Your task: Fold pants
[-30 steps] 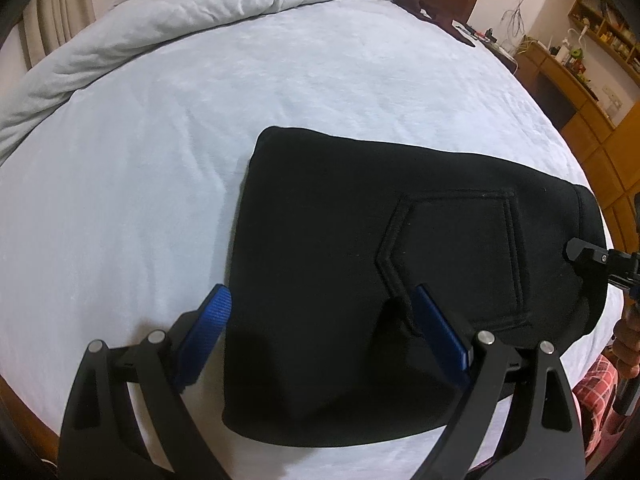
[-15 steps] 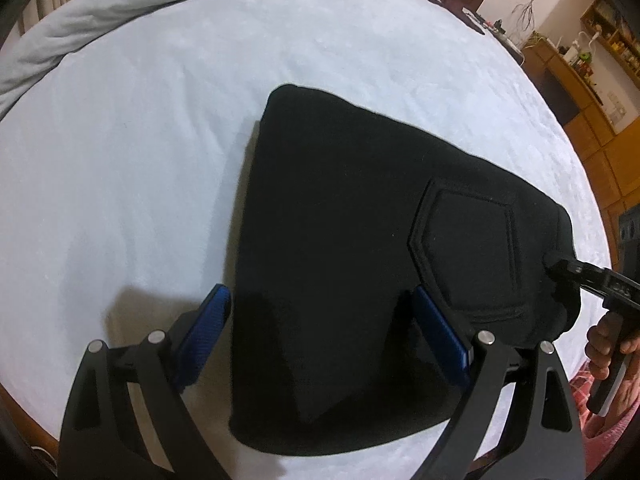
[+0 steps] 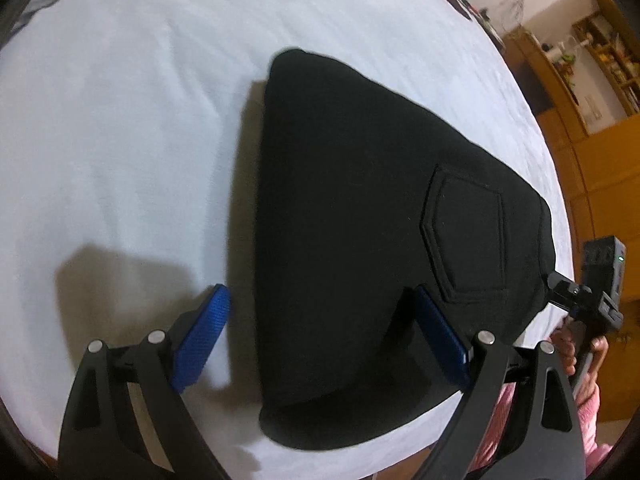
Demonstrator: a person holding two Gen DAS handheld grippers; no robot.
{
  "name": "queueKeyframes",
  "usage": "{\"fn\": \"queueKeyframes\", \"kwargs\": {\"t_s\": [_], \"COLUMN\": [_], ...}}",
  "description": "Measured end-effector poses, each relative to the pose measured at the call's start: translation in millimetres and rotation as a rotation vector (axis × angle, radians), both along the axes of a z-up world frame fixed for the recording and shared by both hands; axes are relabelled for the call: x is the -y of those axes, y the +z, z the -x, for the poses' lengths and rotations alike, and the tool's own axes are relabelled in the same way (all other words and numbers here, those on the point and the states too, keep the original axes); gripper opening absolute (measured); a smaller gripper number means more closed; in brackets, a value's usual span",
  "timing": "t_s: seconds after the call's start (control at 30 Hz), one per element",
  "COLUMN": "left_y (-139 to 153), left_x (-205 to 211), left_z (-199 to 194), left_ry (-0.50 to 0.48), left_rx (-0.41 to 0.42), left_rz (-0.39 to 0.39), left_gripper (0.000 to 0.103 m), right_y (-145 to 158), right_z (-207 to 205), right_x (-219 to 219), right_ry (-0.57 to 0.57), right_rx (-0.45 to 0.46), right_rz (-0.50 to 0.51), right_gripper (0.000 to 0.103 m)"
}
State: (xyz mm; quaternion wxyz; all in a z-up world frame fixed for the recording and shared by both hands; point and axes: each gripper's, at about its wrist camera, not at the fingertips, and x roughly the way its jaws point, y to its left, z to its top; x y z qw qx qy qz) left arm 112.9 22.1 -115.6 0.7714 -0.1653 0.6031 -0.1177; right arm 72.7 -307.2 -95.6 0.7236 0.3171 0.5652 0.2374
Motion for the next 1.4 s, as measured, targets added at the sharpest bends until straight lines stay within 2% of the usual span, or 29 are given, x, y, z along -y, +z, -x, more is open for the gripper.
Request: {"fn": "queueKeyframes", "kwargs": {"t_s": [0.2,0.33,0.4,0.43,0.47,0.53,0.57,0.63,0.7,0.77,0.9,1.03,1.2,1.3,1.4], "left_y": [-11.3,-15.7,-18.6,-19.8,-19.9,-19.5,-20.6,-19.3,-16.7,-11.7,3.2,23.1,56.9,70.5,67.1], "left_x": [8.4,21.8,24.2,23.0,22.1,21.0,22.1,20.9,19.4,21.3,38.7,42.5,69.3,87.6,92.9], "left_z": [-14.4,-20.8,-23.9,-24.6,-24.2,-21.5,-22.6,-24.0,-25.5,-25.8,-27.5,-38.7,-75.6,-105.3,-133.8], "left_ry": [-0.032,-0.067,-0.06,-0.05,-0.042,-0.022,-0.014,0.014,0.037,0.05,0.042,0.042,0.006,-0.023,-0.011], "left_rx": [-0.004,-0.011,-0.027,-0.035,-0.038,-0.049,-0.063,-0.07,-0.08,-0.071,-0.031,0.026,0.135,0.194,0.203], "left_rz": [0.068,0.133,0.151,0.174,0.188,0.174,0.163,0.172,0.184,0.182,0.149,0.232,0.262,0.235,0.237], "left_gripper": [0.092,0.093,0.093,0.093,0.092,0.08,0.075,0.061,0.04,0.03,0.027,0.026,0.026,0.026,0.027], "right_y": [-29.9,-33.4,-31.8,-30.4,-29.7,-29.9,-29.5,-21.2,-8.8,6.3,33.0,64.1,90.5,96.7,86.4], "right_z": [-5.5,-10.1,-10.8,-10.0,-8.5,-5.0,-3.7,-1.9,-0.3,-0.6,1.3,-5.7,-37.4,-69.7,-104.3], "right_x": [1.2,-4.6,-9.6,-11.9,-11.4,-4.8,-1.3,-0.7,-3.7,-6.0,-3.3,13.5,47.1,65.6,77.7], "right_ry": [-0.011,0.02,0.044,0.056,0.058,0.041,0.033,0.034,0.048,0.068,0.099,0.091,0.047,0.028,0.014], "right_rx": [-0.069,-0.056,-0.047,-0.036,-0.032,-0.04,-0.04,-0.021,0.013,0.051,0.105,0.173,0.224,0.248,0.24], "right_rz": [-0.125,-0.159,-0.143,-0.127,-0.119,-0.138,-0.158,-0.143,-0.119,-0.104,-0.057,0.0,0.029,0.042,0.041], "right_gripper": [0.09,0.091,0.085,0.078,0.064,0.045,0.04,0.037,0.035,0.033,0.033,0.032,0.032,0.032,0.033]}}
